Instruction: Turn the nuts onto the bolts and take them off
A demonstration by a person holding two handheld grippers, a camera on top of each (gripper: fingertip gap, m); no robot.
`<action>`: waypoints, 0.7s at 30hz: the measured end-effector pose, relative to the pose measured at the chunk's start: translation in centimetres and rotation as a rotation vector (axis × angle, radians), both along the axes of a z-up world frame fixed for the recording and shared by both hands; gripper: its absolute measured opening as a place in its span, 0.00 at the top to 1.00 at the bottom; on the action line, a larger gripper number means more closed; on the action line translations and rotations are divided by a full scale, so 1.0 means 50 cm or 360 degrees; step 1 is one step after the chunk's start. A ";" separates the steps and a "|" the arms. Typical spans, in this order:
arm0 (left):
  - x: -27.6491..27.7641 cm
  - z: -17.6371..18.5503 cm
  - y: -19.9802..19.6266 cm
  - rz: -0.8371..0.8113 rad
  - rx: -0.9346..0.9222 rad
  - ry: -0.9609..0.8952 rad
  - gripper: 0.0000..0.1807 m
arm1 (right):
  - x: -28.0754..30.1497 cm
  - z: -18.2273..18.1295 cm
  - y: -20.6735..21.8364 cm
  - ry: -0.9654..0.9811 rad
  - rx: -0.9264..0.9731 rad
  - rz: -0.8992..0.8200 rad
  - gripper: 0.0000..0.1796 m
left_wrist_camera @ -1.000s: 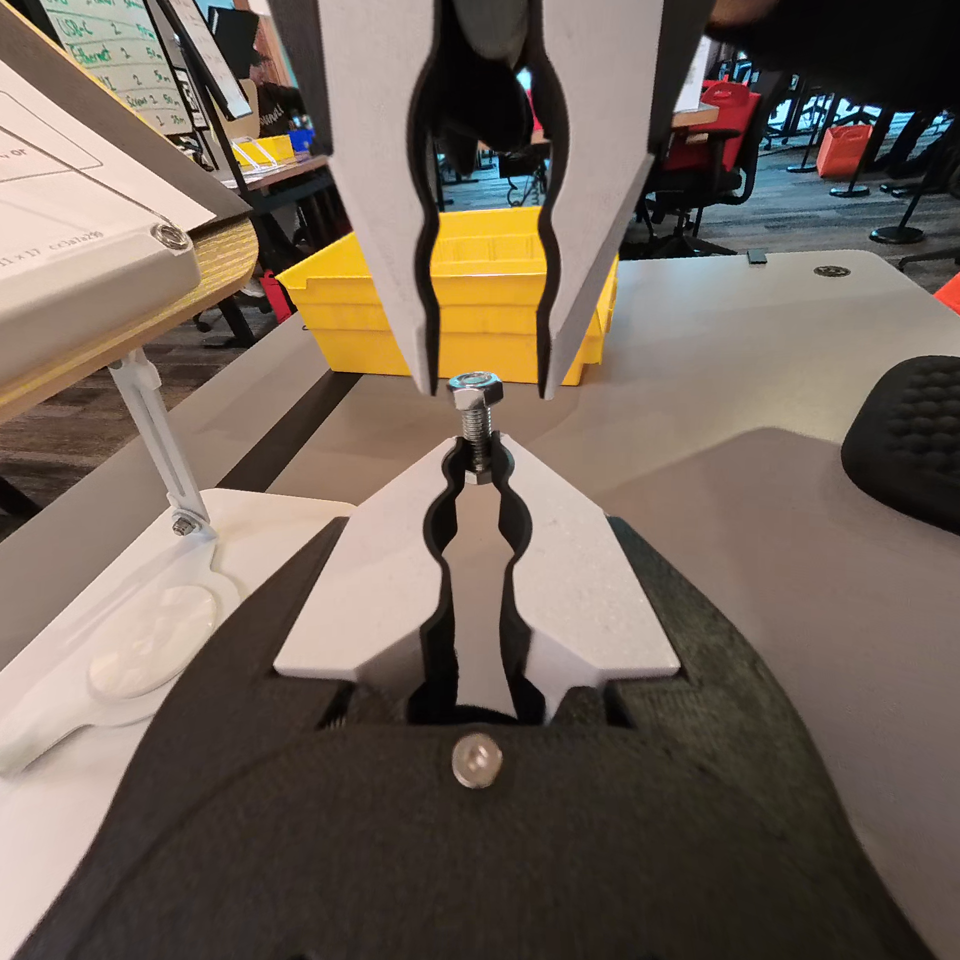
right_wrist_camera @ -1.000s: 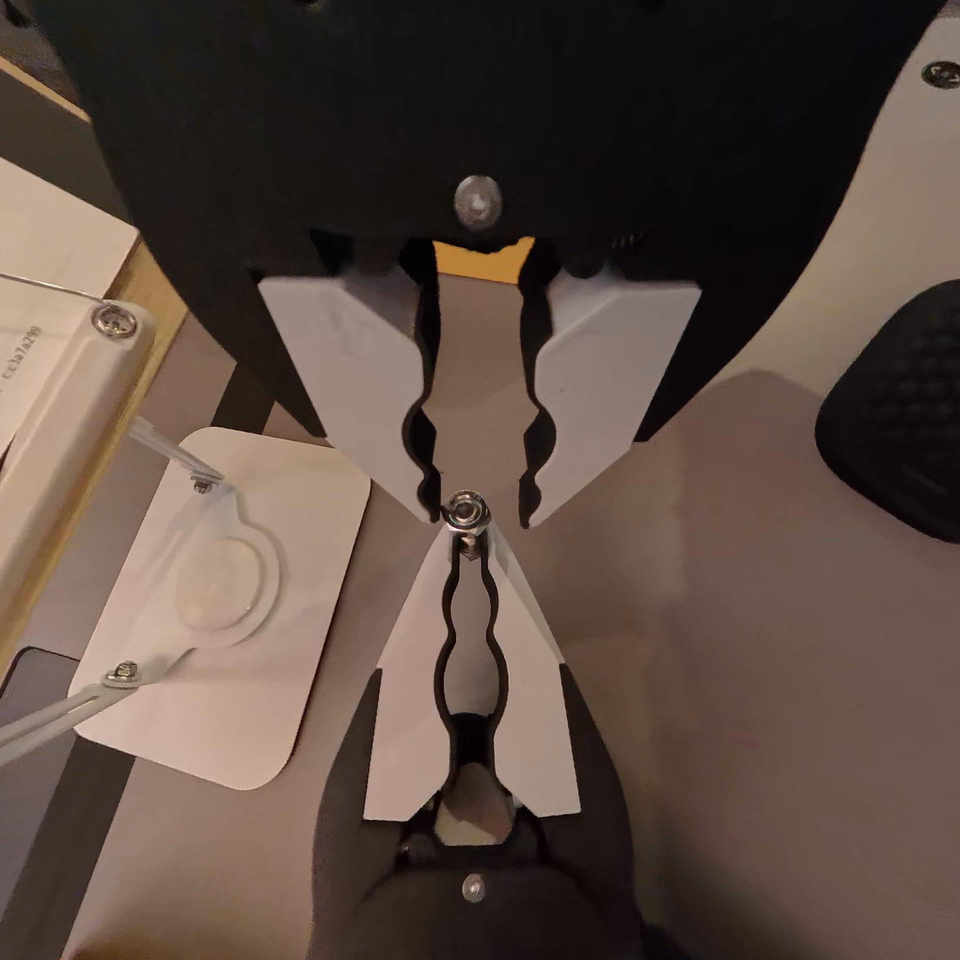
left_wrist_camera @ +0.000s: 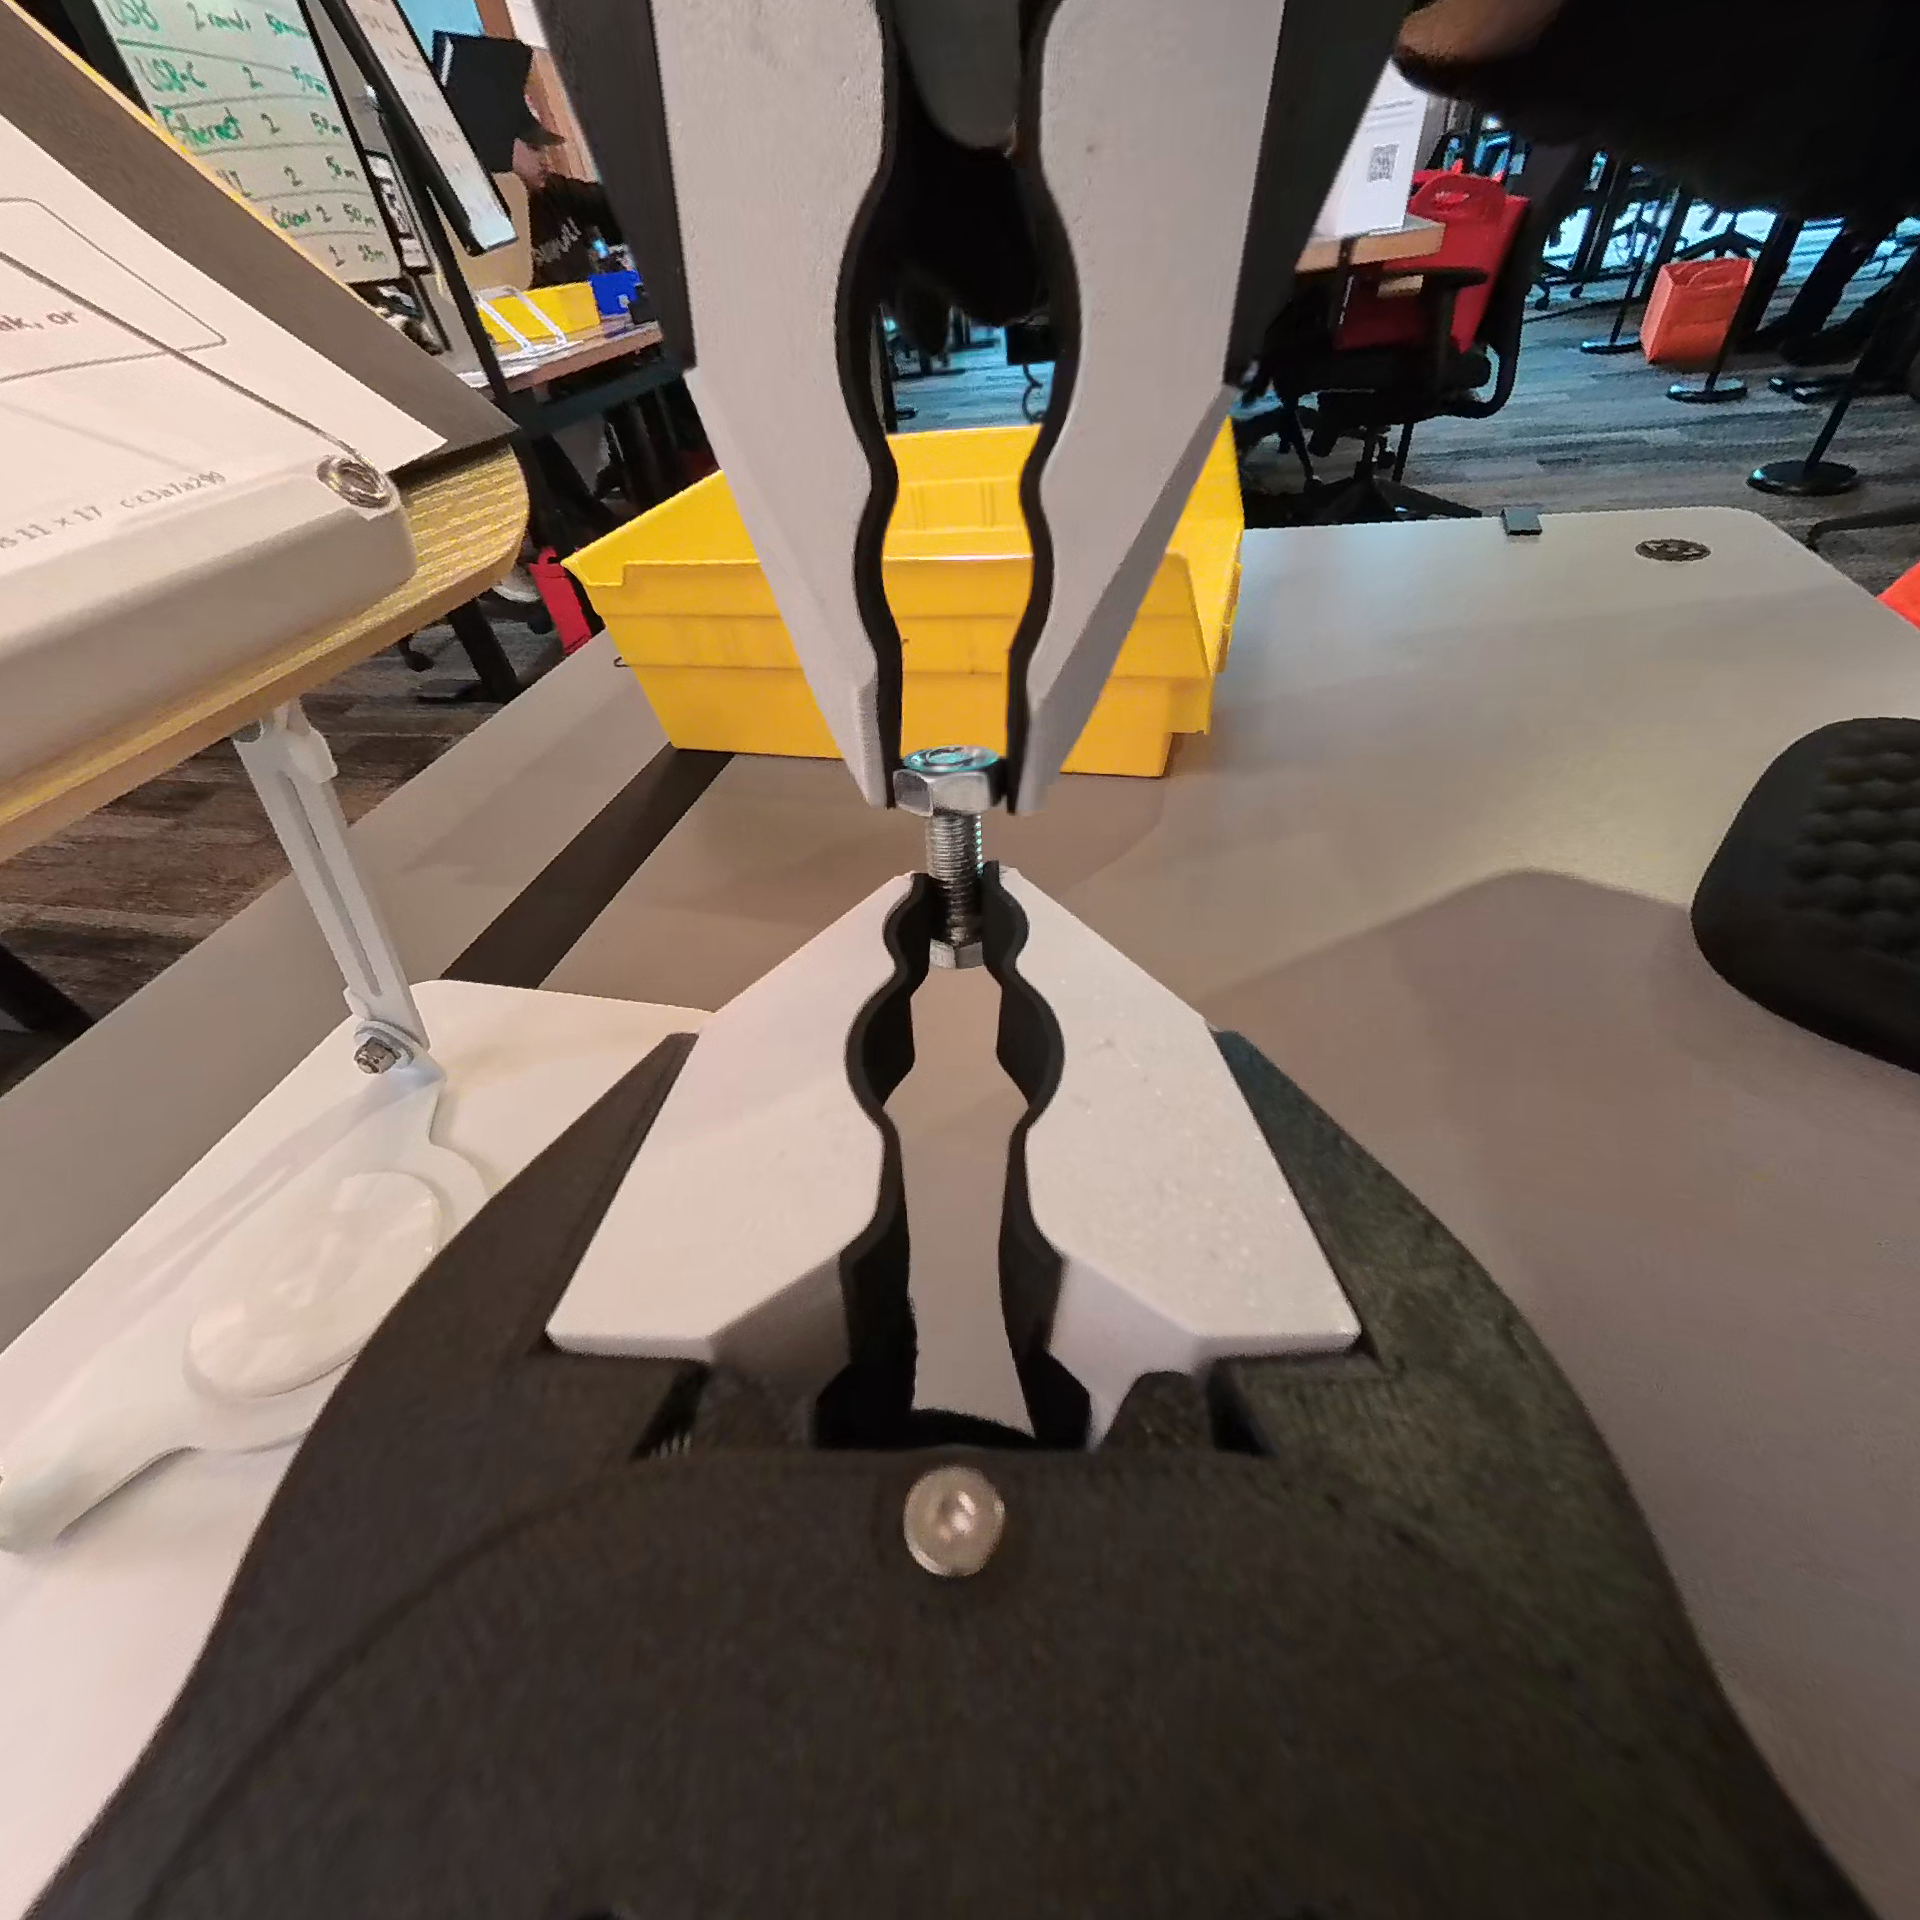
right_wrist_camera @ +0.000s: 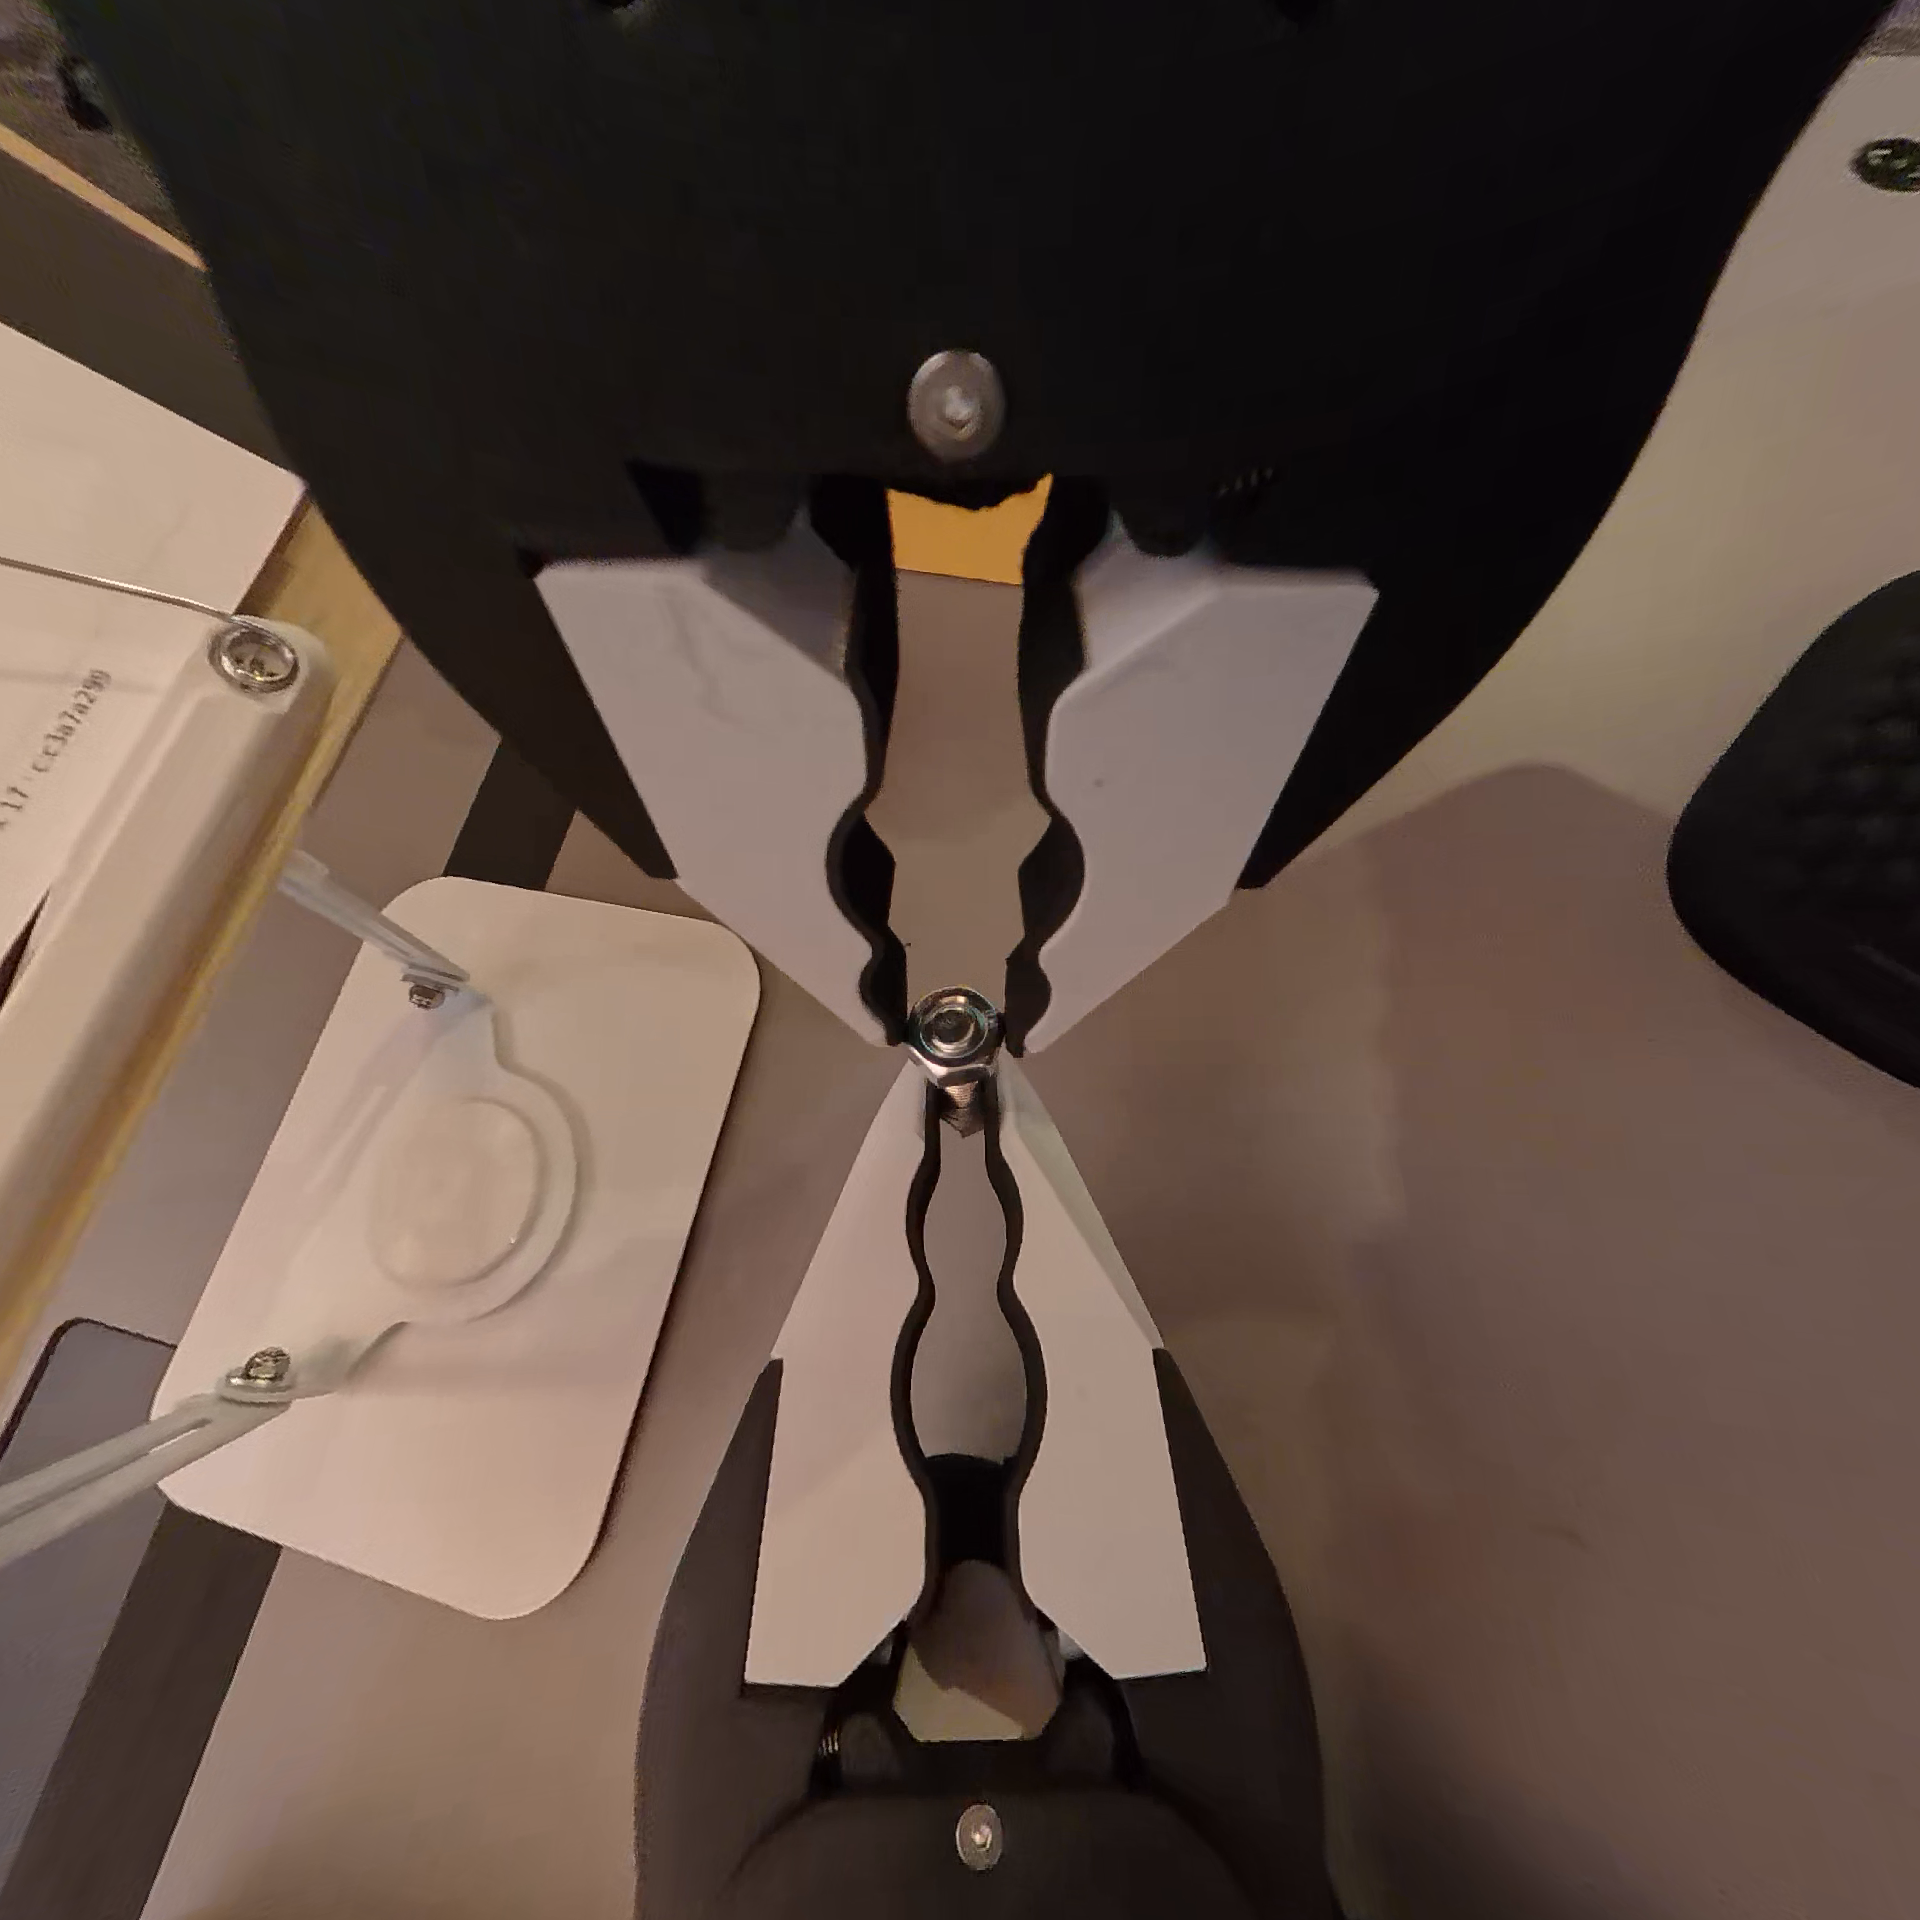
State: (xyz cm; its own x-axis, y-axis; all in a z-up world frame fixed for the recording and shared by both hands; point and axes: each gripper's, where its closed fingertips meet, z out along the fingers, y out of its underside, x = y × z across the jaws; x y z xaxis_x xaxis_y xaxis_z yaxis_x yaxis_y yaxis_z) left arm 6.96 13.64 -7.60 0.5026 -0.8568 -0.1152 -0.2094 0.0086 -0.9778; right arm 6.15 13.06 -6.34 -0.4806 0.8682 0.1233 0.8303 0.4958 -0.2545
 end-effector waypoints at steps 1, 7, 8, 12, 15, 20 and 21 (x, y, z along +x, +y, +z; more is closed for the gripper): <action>0.001 0.000 -0.001 -0.0003 -0.0002 -0.0002 0.96 | 0.000 0.000 -0.001 -0.0008 -0.0018 -0.0023 0.90; 0.000 -0.005 0.003 0.0013 -0.0004 0.0017 0.96 | -0.005 -0.004 0.000 -0.0074 -0.0248 -0.0442 0.91; -0.002 -0.005 0.005 0.0023 -0.0008 0.0011 0.96 | -0.008 -0.003 0.002 -0.0074 -0.0333 -0.0602 0.91; -0.008 -0.004 0.008 0.0031 -0.0015 0.0002 0.96 | -0.013 -0.002 0.004 -0.0045 -0.0550 -0.0905 0.85; -0.010 0.001 0.007 0.0032 -0.0004 0.0000 0.96 | -0.014 0.005 0.015 0.0018 -0.0492 -0.0805 0.66; -0.003 -0.001 0.004 0.0016 -0.0003 0.0005 0.96 | -0.002 0.013 0.016 0.0021 -0.0260 -0.0418 0.72; -0.003 -0.001 0.004 0.0014 -0.0004 0.0006 0.96 | 0.000 0.012 0.006 0.0014 -0.0228 -0.0310 0.73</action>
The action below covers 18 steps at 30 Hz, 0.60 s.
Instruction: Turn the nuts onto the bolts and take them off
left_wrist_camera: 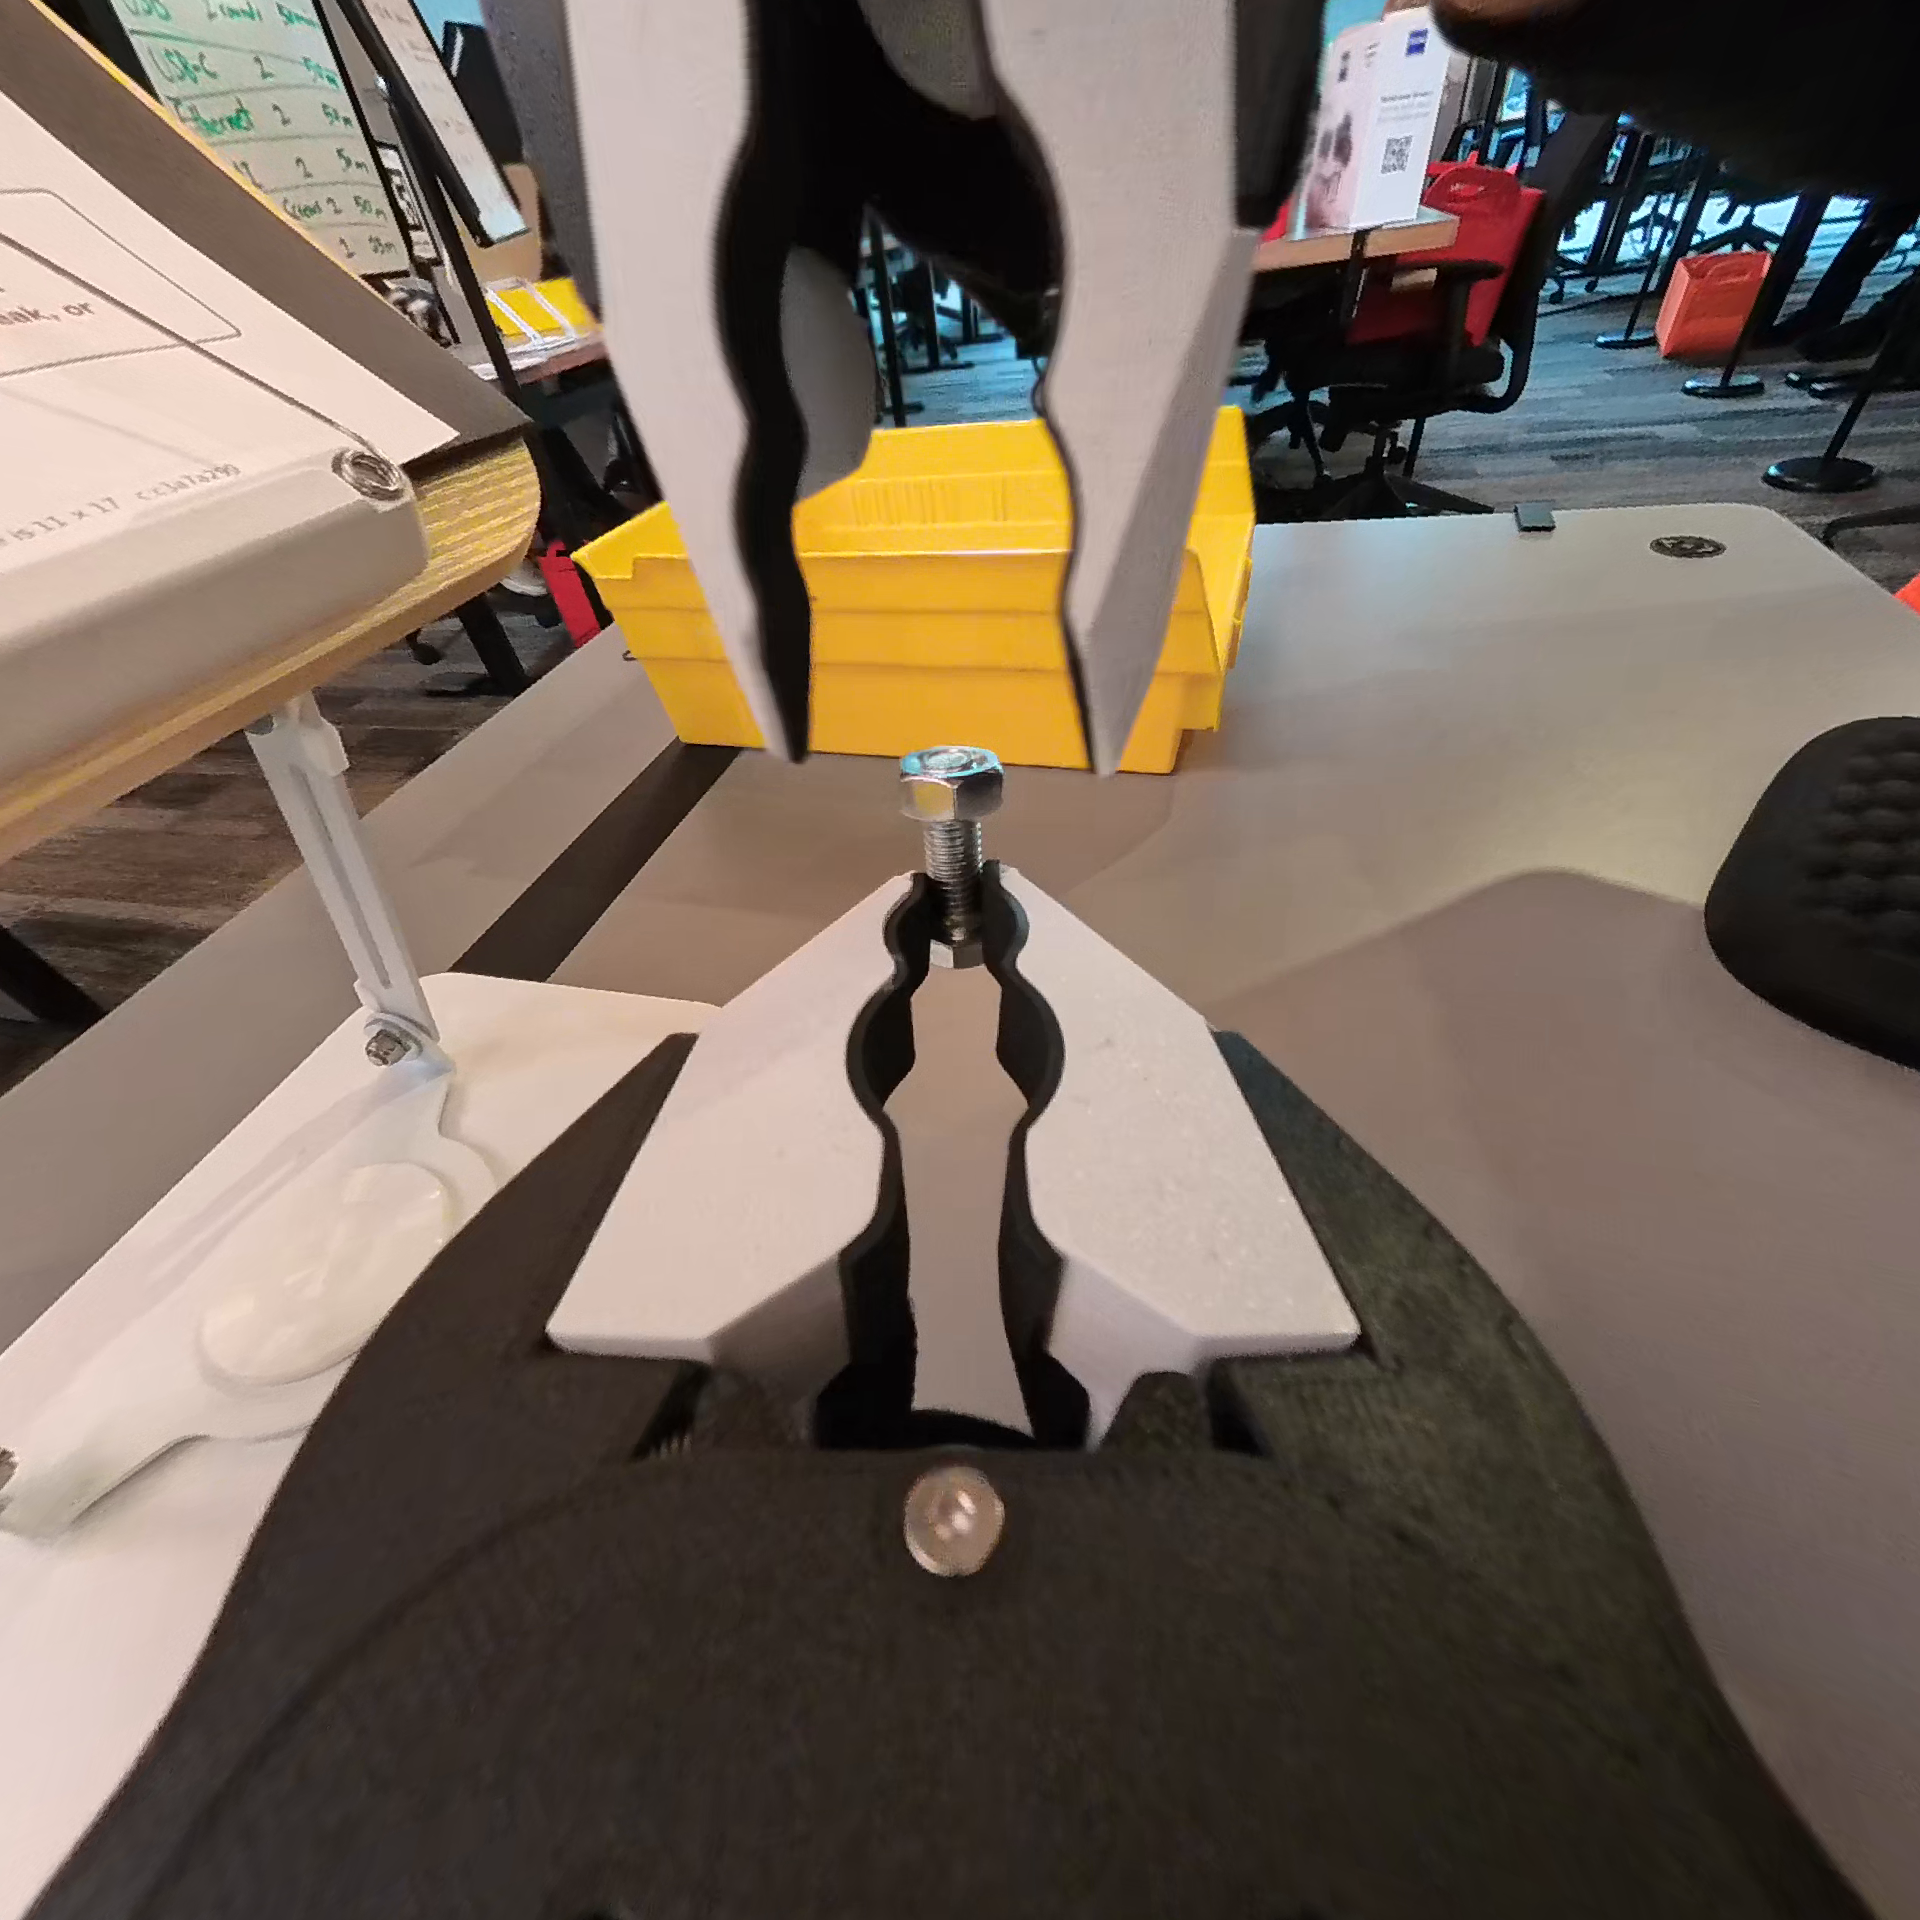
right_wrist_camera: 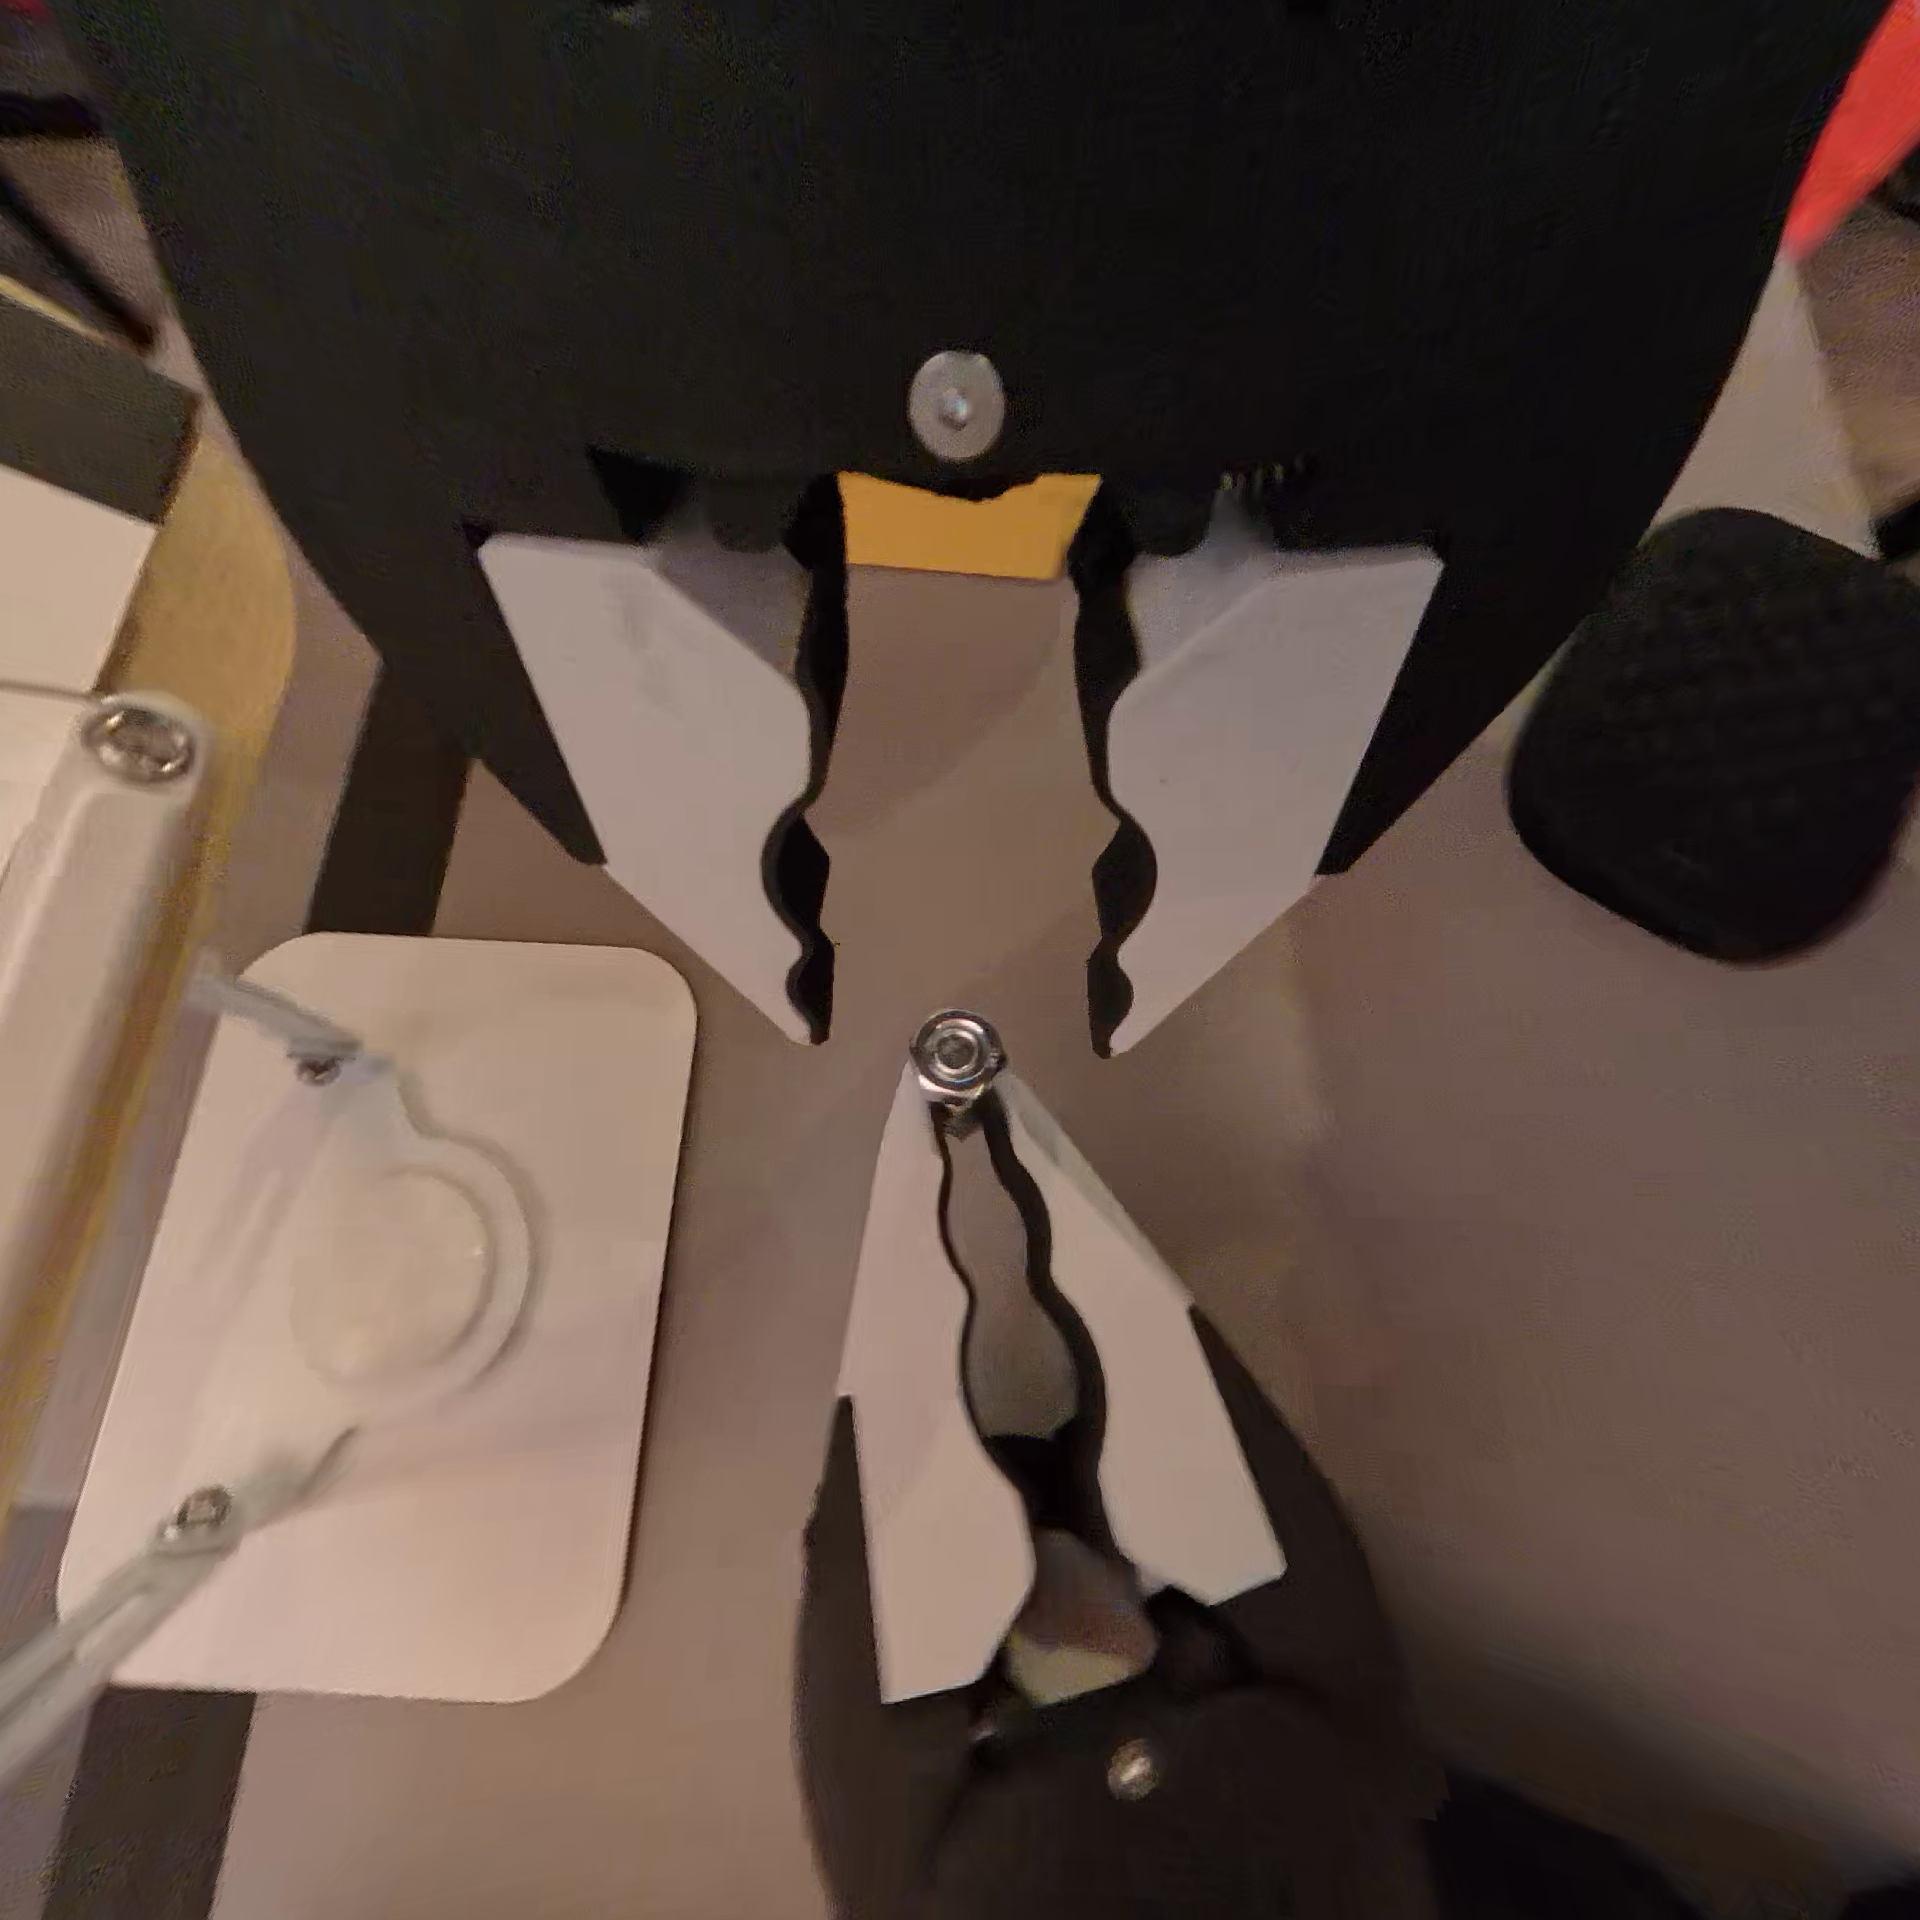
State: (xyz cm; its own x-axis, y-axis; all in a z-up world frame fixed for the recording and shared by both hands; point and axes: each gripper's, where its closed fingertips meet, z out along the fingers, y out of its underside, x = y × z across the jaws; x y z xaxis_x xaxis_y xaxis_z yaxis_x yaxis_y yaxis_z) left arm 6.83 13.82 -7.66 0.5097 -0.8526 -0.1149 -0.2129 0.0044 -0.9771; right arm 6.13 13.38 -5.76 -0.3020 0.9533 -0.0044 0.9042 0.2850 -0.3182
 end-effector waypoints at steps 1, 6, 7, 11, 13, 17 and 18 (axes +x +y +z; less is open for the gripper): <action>0.000 -0.001 0.000 0.0000 0.0001 0.0002 0.96 | 0.002 -0.003 -0.002 -0.0014 0.0058 0.0083 0.73; 0.000 0.000 -0.001 -0.0005 -0.0001 -0.0002 0.96 | 0.001 -0.017 -0.013 -0.0048 0.0254 0.0353 0.83; 0.001 -0.001 -0.001 -0.0008 -0.0002 0.0000 0.96 | -0.001 -0.018 -0.014 -0.0046 0.0266 0.0371 0.85; 0.006 0.000 -0.005 -0.0020 0.0008 0.0007 0.96 | -0.002 -0.016 -0.011 -0.0038 0.0231 0.0320 0.91; 0.006 -0.001 -0.004 -0.0011 0.0011 0.0019 0.96 | -0.002 -0.017 -0.008 -0.0065 0.0107 0.0113 0.91; -0.005 -0.008 0.004 0.0013 -0.0011 0.0022 0.96 | -0.011 -0.025 -0.001 -0.0065 -0.0312 -0.0572 0.89; -0.005 -0.011 0.004 0.0013 -0.0014 0.0031 0.96 | -0.011 -0.027 0.000 -0.0056 -0.0344 -0.0606 0.89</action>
